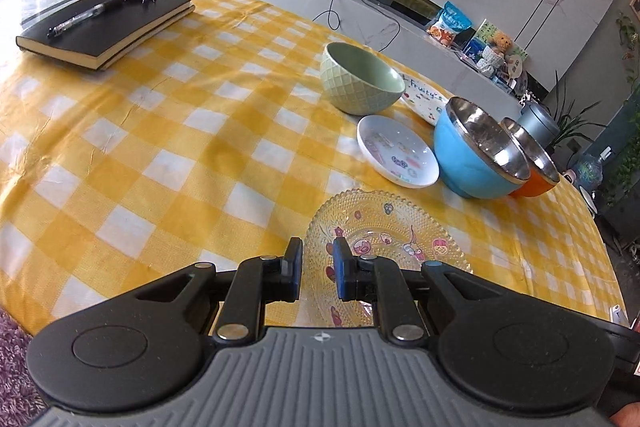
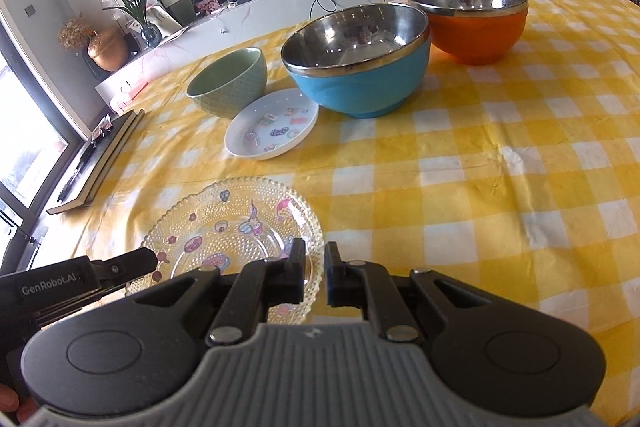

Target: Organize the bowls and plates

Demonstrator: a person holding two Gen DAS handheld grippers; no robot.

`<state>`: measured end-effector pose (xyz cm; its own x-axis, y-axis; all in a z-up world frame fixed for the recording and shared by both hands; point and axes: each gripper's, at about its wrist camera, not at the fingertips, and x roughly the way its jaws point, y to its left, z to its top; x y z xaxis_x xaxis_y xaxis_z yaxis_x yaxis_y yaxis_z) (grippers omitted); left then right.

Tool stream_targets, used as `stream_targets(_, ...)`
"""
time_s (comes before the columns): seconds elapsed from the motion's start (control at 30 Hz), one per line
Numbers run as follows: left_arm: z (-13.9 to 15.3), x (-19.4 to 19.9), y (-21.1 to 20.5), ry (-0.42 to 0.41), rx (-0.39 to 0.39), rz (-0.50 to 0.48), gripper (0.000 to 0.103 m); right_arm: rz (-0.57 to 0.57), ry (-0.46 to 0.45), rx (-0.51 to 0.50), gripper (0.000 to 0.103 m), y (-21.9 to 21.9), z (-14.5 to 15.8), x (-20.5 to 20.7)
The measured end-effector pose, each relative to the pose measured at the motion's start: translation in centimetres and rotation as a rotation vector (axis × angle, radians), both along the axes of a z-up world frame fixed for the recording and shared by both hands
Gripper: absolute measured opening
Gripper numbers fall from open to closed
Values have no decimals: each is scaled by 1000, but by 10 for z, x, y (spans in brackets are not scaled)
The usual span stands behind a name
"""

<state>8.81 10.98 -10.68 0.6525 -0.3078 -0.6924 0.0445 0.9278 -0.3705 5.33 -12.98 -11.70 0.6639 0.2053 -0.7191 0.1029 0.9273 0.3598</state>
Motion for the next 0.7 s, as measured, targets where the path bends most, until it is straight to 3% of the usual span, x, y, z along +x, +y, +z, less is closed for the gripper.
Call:
stream_targets(0.43, -8, 1, -4, 14, 39, -2, 18, 27, -21, -33, 11, 6, 0, 0)
stream_targets(0.5, -6, 1, -3, 12, 37, -4, 23, 26, -22, -33, 13, 4, 0, 0)
stream_targets(0.57, -4, 0, -3, 8, 31, 2, 35, 24, -30, -37, 25, 3, 2, -2)
stream_targets(0.7, 5, -2, -5, -23, 72, 10, 43, 29, -65, -53, 33, 0, 10, -6)
